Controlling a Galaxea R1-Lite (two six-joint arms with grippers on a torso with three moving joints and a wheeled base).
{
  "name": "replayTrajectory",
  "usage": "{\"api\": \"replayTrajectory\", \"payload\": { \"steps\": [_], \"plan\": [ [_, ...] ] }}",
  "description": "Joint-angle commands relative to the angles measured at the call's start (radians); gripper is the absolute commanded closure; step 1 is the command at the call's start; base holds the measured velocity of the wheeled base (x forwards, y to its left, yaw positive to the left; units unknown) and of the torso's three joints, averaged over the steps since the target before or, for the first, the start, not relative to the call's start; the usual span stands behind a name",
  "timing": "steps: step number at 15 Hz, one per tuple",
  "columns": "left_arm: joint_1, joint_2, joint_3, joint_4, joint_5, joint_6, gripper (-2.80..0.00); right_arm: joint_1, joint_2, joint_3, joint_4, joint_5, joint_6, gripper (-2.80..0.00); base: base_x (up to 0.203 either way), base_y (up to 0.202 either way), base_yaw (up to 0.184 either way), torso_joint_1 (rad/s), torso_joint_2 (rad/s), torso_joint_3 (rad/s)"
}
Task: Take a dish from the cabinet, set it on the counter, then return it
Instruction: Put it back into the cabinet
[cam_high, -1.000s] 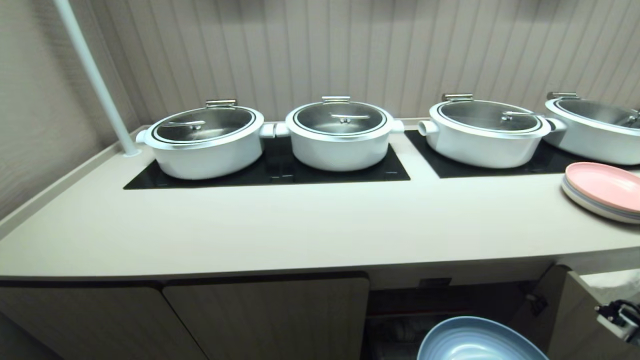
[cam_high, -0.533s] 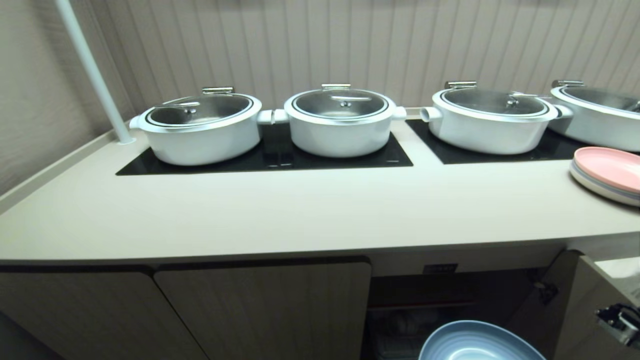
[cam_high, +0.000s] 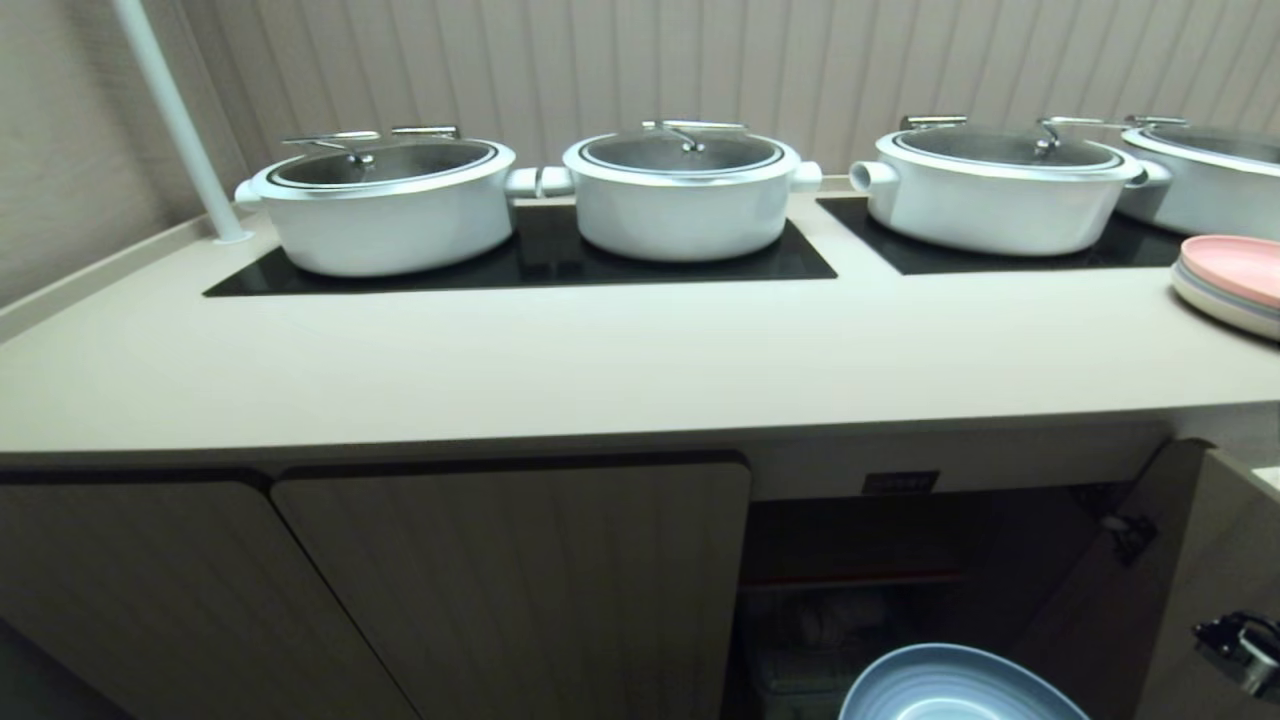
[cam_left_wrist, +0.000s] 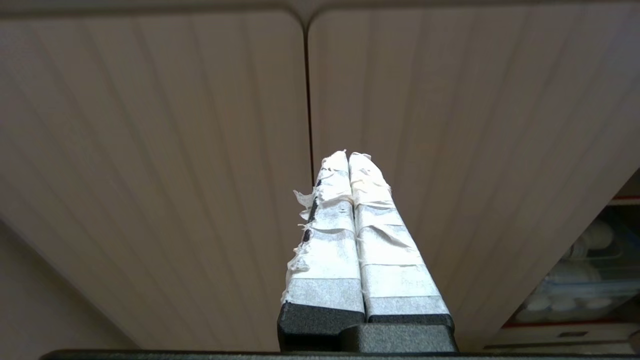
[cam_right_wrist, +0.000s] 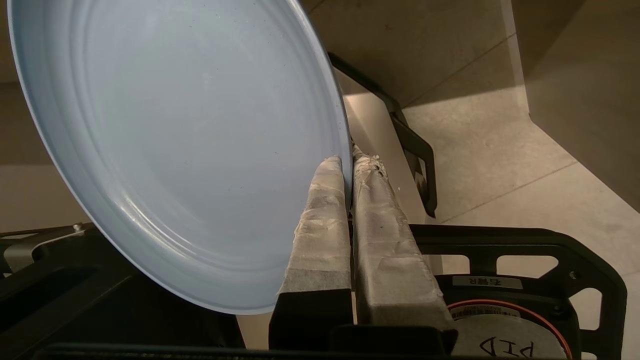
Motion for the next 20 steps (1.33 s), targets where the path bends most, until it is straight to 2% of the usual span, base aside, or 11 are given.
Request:
{"api": "replayTrajectory", "payload": {
  "steps": [1, 11, 20],
  "plan": [
    [0.0, 0.0, 0.0, 0.0, 0.0, 0.0, 0.0, 0.0, 0.0, 0.001, 0.002, 0.001, 0.002, 0.0, 0.0, 0.0, 0.0, -0.221, 0.52, 0.288],
    [0.0, 0.0, 0.0, 0.0, 0.001, 0.0, 0.0, 0.0, 0.004, 0.002, -0.004, 0.002, 0.002, 0.0, 0.0, 0.0, 0.0, -0.197, 0.49, 0.294],
    [0.0, 0.0, 0.0, 0.0, 0.0, 0.0, 0.0, 0.0, 0.004, 0.014, -0.007, 0.002, 0.002, 0.0, 0.0, 0.0, 0.0, -0.134, 0.45, 0.315]
  ]
}}
